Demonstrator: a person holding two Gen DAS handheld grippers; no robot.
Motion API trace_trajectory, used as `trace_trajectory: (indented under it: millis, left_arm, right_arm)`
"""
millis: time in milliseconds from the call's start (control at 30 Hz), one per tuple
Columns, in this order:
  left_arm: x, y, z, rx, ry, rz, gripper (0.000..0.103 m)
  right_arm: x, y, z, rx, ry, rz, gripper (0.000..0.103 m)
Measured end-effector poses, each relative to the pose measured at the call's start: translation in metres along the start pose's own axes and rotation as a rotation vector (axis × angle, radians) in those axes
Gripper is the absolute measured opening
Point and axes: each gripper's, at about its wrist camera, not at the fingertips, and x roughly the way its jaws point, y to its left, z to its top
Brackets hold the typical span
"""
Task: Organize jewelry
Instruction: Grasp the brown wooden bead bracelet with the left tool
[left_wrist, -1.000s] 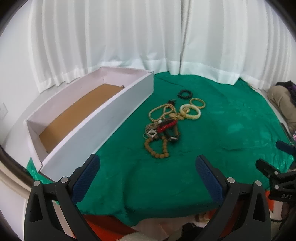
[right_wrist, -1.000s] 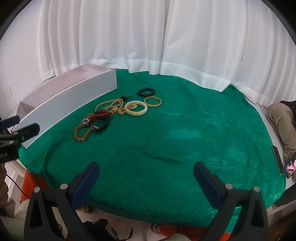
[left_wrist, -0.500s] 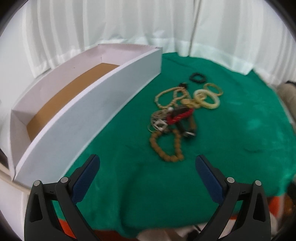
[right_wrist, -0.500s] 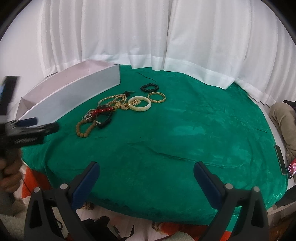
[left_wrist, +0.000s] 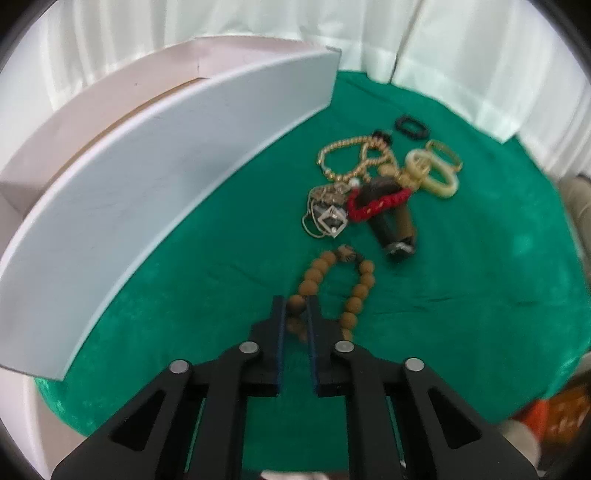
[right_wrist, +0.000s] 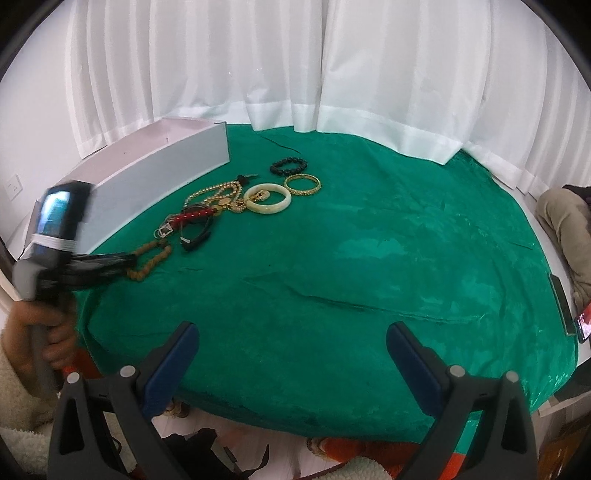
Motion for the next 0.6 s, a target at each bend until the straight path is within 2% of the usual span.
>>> trace_trajectory:
  millis: [100, 233, 367, 433, 533, 600]
  left_arm:
    - [-0.020, 0.013, 0.002, -0.029, -0.024, -0.019, 0.008]
    - [-0.037, 0.029, 0.006, -0.083, -0.037, -0.080, 0.008]
    - [-0.039, 0.032, 0.016, -0.101, -0.052, -0.099, 0.008]
    - [-0.044, 0.034, 0.016, -0.101, -0.062, -0.094, 0.008]
    - [-0.052, 0.039, 0.015, -0.116, -0.079, -0.089, 0.008]
    - [-0.058, 0.043, 0.013, -0.122, -0.088, -0.080, 0.008]
  right_arm:
    - [0.004, 0.003, 0.001, -0.005, 0.009, 0.009, 0.103]
    - [0.007, 0.006, 0.002, -0.008, 0.015, 0.024, 0.103]
    - [0.010, 0.009, 0.009, -0.016, 0.018, 0.059, 0.103]
    - [0.011, 0.011, 0.019, -0.018, 0.003, 0.124, 0.103]
    - [0.020, 0.021, 0.049, -0.043, -0.020, 0.274, 0.103]
    - [0.031, 0.038, 0.072, -0.111, -0.055, 0.359, 0.103]
